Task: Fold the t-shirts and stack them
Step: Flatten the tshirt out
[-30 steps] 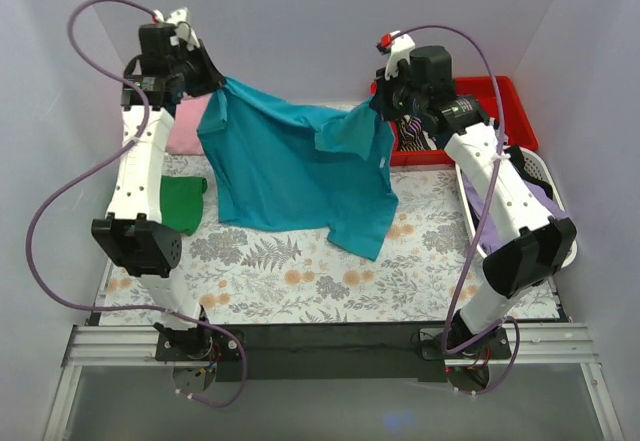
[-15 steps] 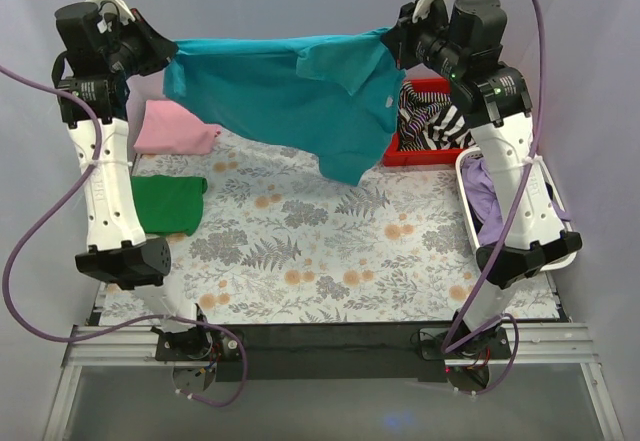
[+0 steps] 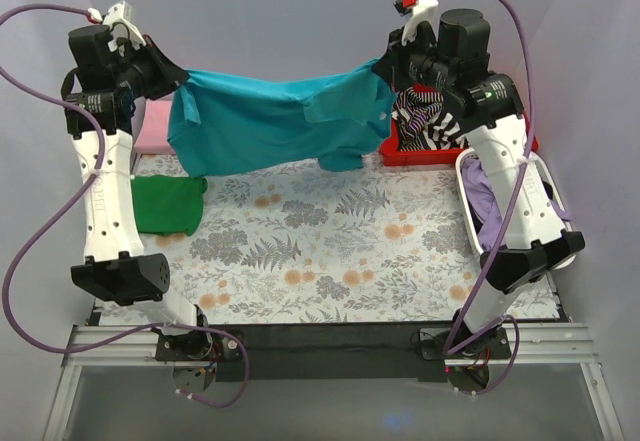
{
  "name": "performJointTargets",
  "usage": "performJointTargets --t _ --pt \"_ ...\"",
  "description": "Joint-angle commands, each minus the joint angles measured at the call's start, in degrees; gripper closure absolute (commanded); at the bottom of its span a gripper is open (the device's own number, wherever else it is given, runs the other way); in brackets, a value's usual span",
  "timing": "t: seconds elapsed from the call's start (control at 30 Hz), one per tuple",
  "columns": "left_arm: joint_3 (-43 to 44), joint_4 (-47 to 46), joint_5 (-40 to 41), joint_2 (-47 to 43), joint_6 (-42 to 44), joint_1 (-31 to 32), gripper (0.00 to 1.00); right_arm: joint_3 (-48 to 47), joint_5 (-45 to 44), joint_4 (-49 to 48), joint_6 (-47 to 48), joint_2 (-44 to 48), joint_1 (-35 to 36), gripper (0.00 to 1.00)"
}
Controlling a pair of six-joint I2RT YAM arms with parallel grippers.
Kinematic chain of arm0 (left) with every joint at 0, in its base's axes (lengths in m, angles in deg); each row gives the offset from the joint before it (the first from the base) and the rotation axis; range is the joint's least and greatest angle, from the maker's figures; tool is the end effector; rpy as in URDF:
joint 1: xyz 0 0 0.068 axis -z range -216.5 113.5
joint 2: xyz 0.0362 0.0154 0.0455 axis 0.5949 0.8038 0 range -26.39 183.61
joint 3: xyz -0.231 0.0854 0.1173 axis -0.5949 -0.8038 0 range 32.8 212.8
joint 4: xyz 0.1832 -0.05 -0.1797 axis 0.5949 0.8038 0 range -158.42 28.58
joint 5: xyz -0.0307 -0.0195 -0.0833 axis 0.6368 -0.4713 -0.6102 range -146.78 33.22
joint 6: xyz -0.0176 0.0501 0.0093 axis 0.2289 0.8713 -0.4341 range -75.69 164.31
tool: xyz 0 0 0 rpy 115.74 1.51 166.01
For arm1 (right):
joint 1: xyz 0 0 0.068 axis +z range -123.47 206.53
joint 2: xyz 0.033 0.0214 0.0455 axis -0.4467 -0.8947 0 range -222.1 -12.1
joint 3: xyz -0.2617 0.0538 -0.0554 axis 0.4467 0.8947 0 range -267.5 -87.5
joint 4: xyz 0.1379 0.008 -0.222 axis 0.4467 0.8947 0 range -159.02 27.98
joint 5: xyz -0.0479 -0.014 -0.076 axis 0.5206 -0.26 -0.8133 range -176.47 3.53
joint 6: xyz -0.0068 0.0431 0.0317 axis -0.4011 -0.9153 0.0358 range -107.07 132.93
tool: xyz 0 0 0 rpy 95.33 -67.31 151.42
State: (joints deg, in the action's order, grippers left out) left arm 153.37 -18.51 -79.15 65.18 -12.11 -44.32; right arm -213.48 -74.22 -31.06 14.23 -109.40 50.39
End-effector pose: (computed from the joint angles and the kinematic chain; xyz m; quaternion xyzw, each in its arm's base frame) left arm 0.3111 0.0291 0.5104 -0.3364 0.7428 -0.3746 0.4412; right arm 0.3143 0.1472 0.5281 -0.2324 0.7244 0.2057 0.6156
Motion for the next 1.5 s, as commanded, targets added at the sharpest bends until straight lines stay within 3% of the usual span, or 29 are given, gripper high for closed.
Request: performJointTargets --t 0.0,0.07,0.23,0.3,0.43,0.47,0.5,0.6,0.8,0.93,1.1,1.23,1.33,1.47 --pt "-4.6 -0.3 -3.6 -2.4 -1.9 -0.3 1.00 2.9 1.6 -2.6 0.5 3.2 -0.3 0.99" --pt "-5.0 -3.9 -3.6 -0.8 -3.2 -0.3 1.00 1.2 -1.4 -2.9 1.0 -0.2 -0.3 0.99" --pt "8.4 -0.2 -6.6 13.8 -3.9 -0.3 0.99 -8.8 -4.2 -5.1 1.2 -12.1 -0.7 0.99" --pt "8.4 -3.7 -7.6 17.8 -5.3 -0.4 0.99 -10.9 -4.3 -6.7 0.7 -15.5 -1.4 0.99" --pt "23.7 -3.1 -8.1 28.6 -6.3 -1.3 0.99 -14.5 -3.7 -10.6 -0.9 -21.7 -2.6 0.99" --pt "24.4 -4.6 -8.5 29.2 -6.2 -1.2 1.00 -12.5 -3.7 -13.4 -0.9 -21.6 -2.7 0.99" --pt "21.8 -11.8 -9.0 27.3 -5.6 -1.2 0.99 -11.1 -3.6 -15.9 -0.9 -21.0 -2.7 0.99" --pt "12.9 -21.1 -7.8 22.9 -4.8 -1.4 0.99 -10.6 -3.0 -21.3 -0.9 -20.7 -2.8 0.99" --pt "23.9 -26.9 -8.0 24.4 -3.2 -2.6 0.94 -11.9 1.5 -29.6 -0.9 -19.7 -2.7 0.99" --pt "15.8 -35.4 -9.6 14.7 -1.4 -2.6 0.91 -9.0 5.3 -32.4 -0.9 -16.4 -2.7 0.99" --pt "4.4 -32.5 -10.6 5.0 -3.1 -2.6 0.89 -0.7 10.0 -31.0 -3.1 -10.0 -2.2 0.99" --pt "-18.4 -32.1 -8.6 -8.7 -6.6 -2.6 0.91 8.0 13.4 -23.3 -3.7 -4.6 -1.1 0.99" --pt "-25.0 -25.3 -5.6 -16.8 -4.3 -2.5 0.92 13.5 17.1 -20.3 -4.7 0.4 -0.5 0.99" --pt "-32.9 -16.4 -5.1 -22.0 -3.7 -2.5 0.92 28.2 18.0 -13.1 -4.3 8.0 1.6 0.99"
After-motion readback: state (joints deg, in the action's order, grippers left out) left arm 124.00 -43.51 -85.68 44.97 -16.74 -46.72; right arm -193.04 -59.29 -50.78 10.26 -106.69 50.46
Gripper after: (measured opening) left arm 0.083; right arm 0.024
